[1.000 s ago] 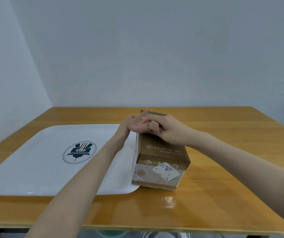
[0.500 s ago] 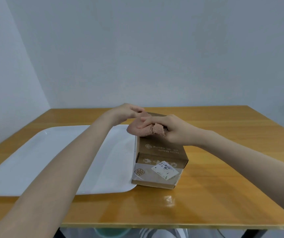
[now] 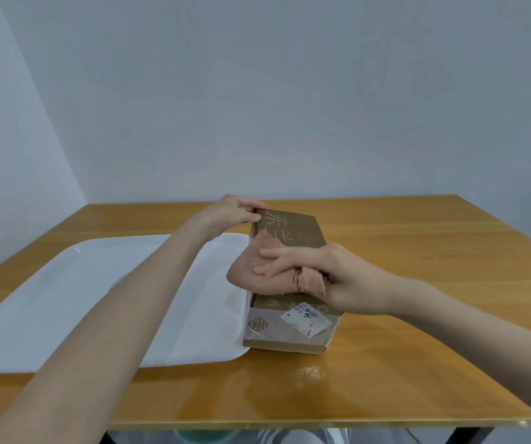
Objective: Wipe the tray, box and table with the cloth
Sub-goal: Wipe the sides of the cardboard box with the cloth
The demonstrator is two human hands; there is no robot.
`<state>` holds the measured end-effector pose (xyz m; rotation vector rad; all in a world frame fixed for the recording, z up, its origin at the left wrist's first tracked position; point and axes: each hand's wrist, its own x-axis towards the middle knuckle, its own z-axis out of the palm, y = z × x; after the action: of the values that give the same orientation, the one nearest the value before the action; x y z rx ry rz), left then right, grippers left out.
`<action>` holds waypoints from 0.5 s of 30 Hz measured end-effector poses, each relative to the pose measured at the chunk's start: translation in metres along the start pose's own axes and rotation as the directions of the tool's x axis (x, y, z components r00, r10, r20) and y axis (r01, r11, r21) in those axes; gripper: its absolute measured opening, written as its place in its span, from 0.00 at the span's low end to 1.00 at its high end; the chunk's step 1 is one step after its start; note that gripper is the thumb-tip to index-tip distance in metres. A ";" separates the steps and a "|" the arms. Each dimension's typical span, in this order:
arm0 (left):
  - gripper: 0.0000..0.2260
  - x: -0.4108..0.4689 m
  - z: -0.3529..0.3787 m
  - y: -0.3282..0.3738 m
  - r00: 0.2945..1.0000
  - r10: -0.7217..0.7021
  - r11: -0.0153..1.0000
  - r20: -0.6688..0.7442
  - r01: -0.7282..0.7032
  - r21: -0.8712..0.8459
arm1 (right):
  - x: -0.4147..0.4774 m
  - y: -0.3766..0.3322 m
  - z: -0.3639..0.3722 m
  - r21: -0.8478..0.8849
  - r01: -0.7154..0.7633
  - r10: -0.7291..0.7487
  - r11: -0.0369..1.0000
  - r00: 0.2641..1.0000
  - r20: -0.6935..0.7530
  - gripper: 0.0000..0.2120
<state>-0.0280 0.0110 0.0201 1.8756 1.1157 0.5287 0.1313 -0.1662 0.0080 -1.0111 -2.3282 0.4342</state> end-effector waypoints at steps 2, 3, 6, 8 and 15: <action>0.16 0.001 0.000 0.000 1.000 0.002 1.000 -0.001 -0.003 -0.004 | -0.005 -0.001 0.000 0.000 0.011 -0.011 1.000 1.000 0.016 0.18; 0.16 0.001 0.000 -0.001 1.000 0.004 1.000 0.000 -0.004 -0.005 | -0.008 -0.001 0.000 0.007 0.009 -0.009 1.000 1.000 0.004 0.19; 0.17 0.000 0.002 0.001 1.000 0.002 1.000 -0.013 -0.002 0.002 | -0.016 0.001 -0.002 0.059 -0.011 0.014 0.998 0.999 -0.052 0.18; 0.17 -0.002 0.003 0.003 1.000 -0.005 1.000 -0.017 0.005 0.003 | -0.020 0.002 -0.001 0.037 -0.019 0.019 0.999 1.000 -0.017 0.18; 0.17 -0.004 0.003 0.009 0.999 -0.034 0.999 -0.006 0.034 0.033 | -0.025 0.007 -0.009 0.140 -0.071 0.094 0.988 0.982 -0.166 0.16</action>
<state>-0.0236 0.0040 0.0266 1.8815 1.1641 0.4986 0.1540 -0.1798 0.0026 -1.0406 -2.0810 0.5070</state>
